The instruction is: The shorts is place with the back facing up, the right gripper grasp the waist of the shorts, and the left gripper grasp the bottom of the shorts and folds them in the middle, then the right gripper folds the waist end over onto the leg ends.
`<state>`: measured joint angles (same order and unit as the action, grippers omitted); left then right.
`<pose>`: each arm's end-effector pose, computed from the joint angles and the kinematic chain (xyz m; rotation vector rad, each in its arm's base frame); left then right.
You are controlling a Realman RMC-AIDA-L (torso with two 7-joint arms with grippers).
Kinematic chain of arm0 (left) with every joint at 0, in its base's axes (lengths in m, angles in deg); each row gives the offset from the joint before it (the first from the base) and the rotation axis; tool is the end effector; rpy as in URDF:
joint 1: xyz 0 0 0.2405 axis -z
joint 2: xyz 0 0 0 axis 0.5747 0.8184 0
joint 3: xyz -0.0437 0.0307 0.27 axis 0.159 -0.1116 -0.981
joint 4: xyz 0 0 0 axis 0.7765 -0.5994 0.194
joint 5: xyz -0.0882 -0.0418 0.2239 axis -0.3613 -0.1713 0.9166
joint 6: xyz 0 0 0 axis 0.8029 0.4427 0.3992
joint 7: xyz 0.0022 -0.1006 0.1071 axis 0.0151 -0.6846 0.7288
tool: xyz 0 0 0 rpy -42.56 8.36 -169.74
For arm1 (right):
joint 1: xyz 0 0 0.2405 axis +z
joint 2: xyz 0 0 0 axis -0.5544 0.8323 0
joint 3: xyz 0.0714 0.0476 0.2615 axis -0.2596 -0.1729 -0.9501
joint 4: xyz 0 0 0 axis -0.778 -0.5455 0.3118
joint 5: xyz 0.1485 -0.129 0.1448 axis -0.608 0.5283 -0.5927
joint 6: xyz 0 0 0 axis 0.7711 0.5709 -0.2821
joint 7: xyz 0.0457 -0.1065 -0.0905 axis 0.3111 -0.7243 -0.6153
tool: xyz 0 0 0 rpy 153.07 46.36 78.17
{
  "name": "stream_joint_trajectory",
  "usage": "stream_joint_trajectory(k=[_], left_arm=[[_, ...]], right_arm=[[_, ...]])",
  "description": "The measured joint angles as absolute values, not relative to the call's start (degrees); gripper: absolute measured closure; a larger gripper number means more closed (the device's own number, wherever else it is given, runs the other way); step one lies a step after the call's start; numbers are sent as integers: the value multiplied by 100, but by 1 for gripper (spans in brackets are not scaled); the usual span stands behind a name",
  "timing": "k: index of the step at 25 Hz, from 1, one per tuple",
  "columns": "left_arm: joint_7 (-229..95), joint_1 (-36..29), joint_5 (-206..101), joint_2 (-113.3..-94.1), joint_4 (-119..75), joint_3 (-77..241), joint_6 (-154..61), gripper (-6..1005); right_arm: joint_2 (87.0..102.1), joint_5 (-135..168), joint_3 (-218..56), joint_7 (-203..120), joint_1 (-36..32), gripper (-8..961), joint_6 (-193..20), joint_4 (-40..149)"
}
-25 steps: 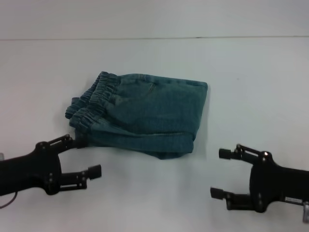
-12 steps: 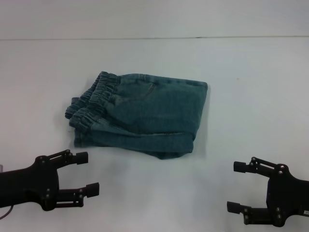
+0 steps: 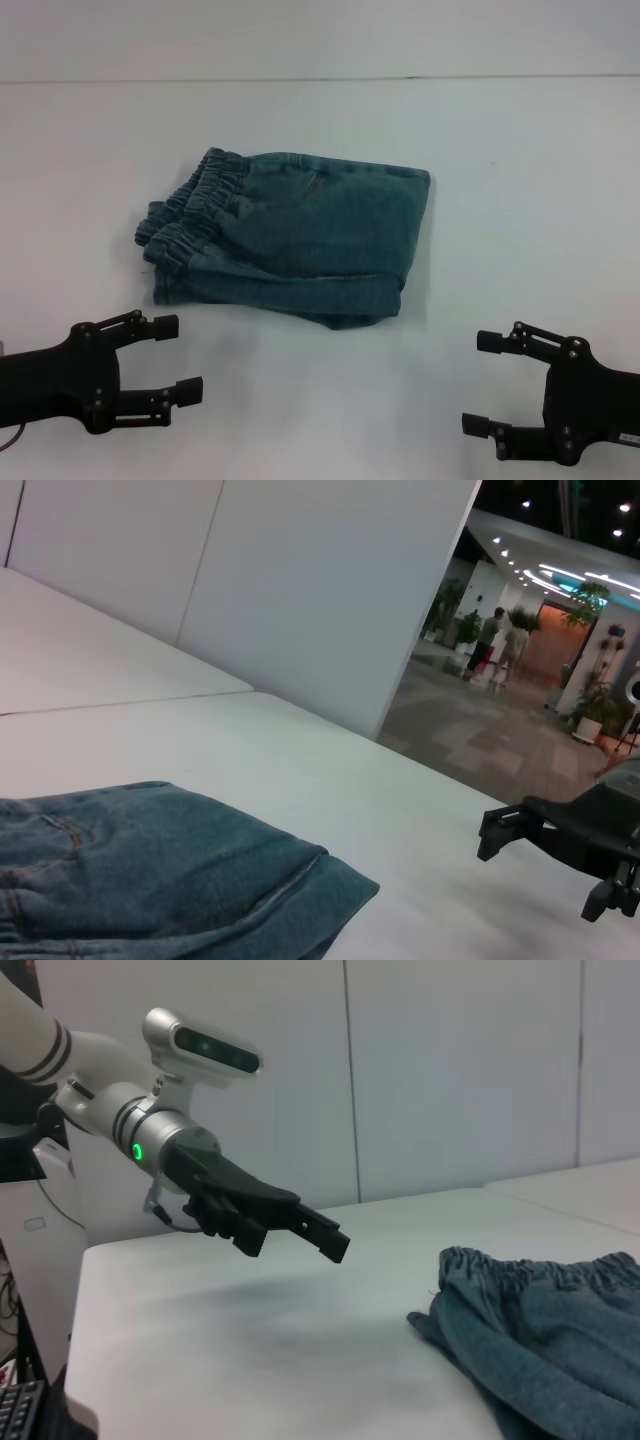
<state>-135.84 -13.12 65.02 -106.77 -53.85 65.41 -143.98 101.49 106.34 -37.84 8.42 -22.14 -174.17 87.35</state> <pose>-0.3606 0.2709 0.0031 -2.7552 -0.7398 -0.8050 0.3539 0.2483 -0.0341 -2.7402 0.3167 0.7703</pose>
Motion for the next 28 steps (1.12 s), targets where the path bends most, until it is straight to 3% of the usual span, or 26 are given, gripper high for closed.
stream_joint_trajectory(k=[28], left_arm=[[-13613,-1246,6992,-10679,-5520,6479,-14553,60]], right_arm=[[10140,10651,-3842,817,-2056,34,-17368,8595]])
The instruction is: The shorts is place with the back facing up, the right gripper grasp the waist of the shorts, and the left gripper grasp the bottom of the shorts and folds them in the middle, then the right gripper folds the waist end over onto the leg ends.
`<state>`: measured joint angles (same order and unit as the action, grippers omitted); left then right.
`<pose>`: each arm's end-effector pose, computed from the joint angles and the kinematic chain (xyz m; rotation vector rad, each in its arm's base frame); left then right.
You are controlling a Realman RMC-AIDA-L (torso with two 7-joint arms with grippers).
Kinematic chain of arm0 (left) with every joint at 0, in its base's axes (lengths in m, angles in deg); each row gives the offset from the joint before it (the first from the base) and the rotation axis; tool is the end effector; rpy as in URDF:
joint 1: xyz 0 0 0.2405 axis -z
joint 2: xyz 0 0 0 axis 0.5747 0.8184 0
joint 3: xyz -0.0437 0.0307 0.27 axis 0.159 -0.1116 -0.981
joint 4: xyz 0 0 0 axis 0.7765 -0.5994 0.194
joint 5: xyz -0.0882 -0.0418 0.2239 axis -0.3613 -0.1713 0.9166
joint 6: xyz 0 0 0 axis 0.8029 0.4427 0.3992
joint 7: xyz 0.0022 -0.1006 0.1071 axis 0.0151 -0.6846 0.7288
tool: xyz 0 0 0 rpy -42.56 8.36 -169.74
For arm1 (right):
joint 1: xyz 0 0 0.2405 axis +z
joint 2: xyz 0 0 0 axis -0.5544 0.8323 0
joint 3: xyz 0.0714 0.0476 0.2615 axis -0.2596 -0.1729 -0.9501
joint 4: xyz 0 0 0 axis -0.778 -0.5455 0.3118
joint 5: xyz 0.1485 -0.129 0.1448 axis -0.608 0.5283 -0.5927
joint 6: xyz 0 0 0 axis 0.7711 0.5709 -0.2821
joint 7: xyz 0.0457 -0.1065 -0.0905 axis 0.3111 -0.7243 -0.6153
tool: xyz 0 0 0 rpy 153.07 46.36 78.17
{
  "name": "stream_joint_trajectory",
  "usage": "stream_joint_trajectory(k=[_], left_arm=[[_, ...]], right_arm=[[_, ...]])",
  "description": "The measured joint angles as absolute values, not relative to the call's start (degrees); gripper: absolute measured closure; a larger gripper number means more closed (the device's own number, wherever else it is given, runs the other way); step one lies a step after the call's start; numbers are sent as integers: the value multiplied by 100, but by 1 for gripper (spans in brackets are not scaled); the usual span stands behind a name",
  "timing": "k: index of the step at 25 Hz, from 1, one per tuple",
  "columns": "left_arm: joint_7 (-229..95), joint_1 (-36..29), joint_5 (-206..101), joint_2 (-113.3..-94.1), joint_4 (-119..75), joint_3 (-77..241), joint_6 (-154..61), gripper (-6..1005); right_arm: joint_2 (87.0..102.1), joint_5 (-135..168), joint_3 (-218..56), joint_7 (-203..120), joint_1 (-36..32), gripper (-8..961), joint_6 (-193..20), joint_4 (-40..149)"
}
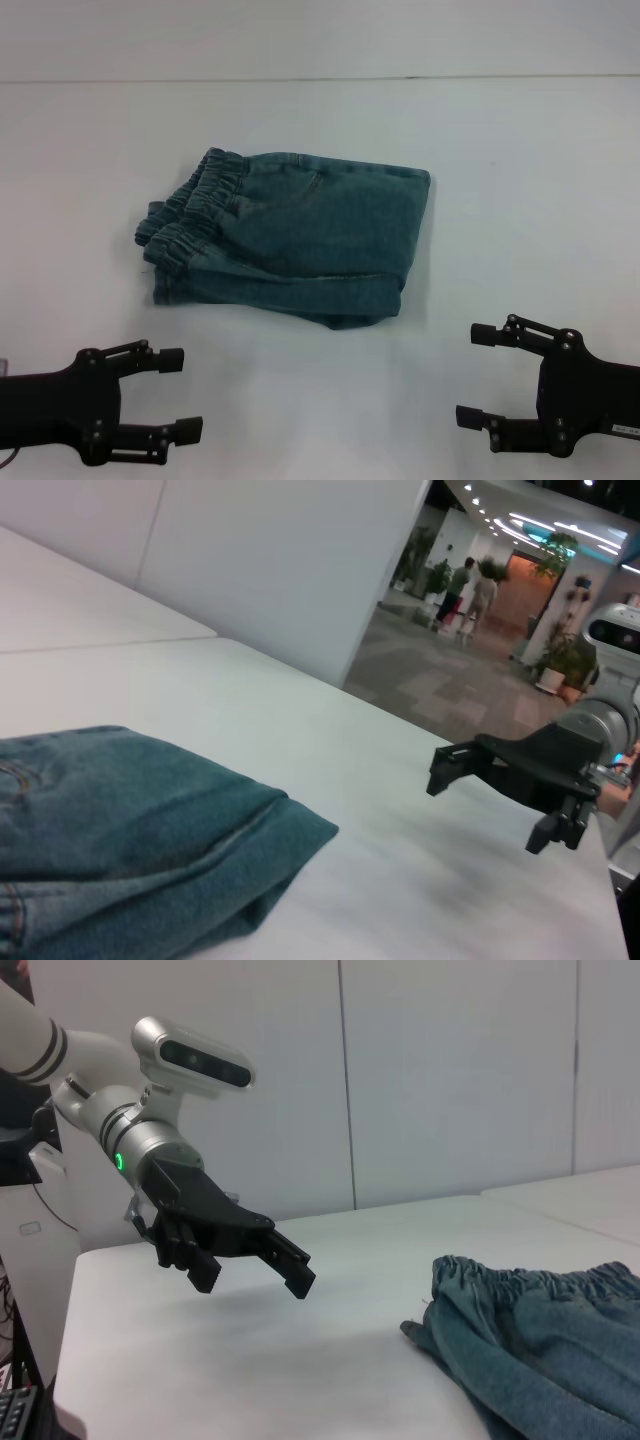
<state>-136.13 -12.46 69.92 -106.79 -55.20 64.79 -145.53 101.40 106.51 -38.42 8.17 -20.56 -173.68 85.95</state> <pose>-0.3610 0.2660 0.0015 -2.8539 -0.7445 -0.7233 0.3507 0.2556 -0.0365 -2.7403 0.3103 0.7779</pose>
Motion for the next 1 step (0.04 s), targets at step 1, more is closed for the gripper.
stream_joint_trajectory(k=[1], left_arm=[[-13640,-1245,7050,-10671,-5551,6483,-14592,60]], right_arm=[[10137,10664,-3839,818,-2056,34,-17374,8595]])
